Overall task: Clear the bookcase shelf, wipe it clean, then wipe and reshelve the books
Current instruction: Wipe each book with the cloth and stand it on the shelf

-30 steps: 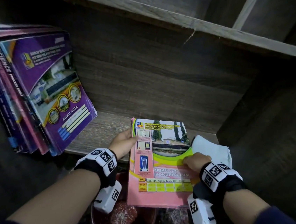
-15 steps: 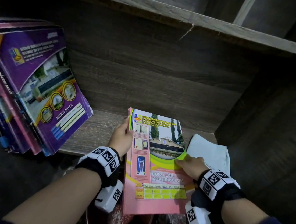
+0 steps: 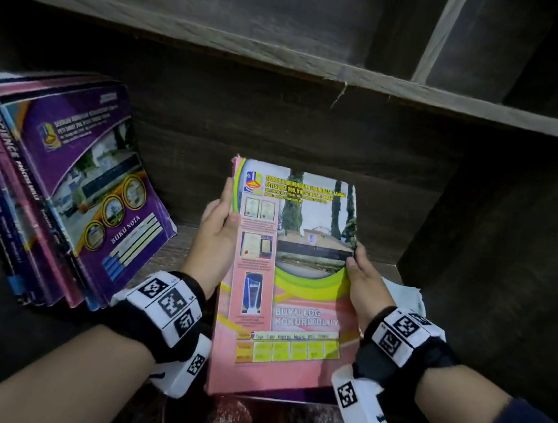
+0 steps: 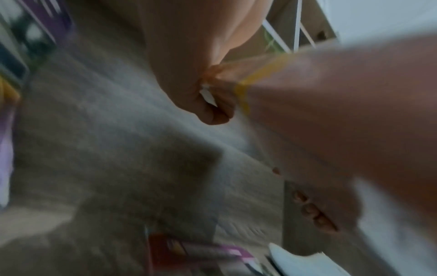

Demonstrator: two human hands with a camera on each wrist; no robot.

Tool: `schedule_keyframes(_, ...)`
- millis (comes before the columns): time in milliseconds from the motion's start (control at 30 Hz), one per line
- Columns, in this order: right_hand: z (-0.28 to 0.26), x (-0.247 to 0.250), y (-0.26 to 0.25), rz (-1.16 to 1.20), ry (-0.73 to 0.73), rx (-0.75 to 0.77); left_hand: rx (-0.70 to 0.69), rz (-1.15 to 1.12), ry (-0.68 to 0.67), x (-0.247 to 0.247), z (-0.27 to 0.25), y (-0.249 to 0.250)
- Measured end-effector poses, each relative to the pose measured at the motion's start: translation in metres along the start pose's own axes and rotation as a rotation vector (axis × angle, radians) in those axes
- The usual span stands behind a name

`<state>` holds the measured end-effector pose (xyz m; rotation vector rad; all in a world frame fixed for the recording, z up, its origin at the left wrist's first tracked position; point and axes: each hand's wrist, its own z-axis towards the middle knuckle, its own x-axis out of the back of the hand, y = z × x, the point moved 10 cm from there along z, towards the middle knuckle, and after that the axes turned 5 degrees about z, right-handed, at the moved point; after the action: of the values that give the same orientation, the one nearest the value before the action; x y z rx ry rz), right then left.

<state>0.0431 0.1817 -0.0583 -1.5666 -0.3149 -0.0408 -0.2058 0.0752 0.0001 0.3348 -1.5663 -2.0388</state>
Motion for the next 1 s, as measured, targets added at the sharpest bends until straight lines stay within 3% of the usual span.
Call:
schedule_keyframes(267,0.009,-0.092,-0.097,0.171,-0.090,0.194,-0.216,0.169,0.251,0.109,0.008,0.048)
schedule_keyframes(467,0.029,-0.211,-0.118,0.361,-0.211,0.153,-0.338,0.292,0.524,0.188,-0.017,0.061)
schedule_keyframes(767,0.062,-0.329,-0.134,0.504,-0.323,0.134,-0.691,0.764,0.843,0.212,-0.050,0.059)
schedule_keyframes(867,0.073,-0.349,-0.136,0.500,-0.343,0.147,-0.688,0.927,0.913,0.212,-0.048,0.052)
schedule_keyframes(1000,0.076,-0.363,-0.138,0.374,-0.409,0.175,-0.647,0.938,0.884,0.215,-0.043,0.036)
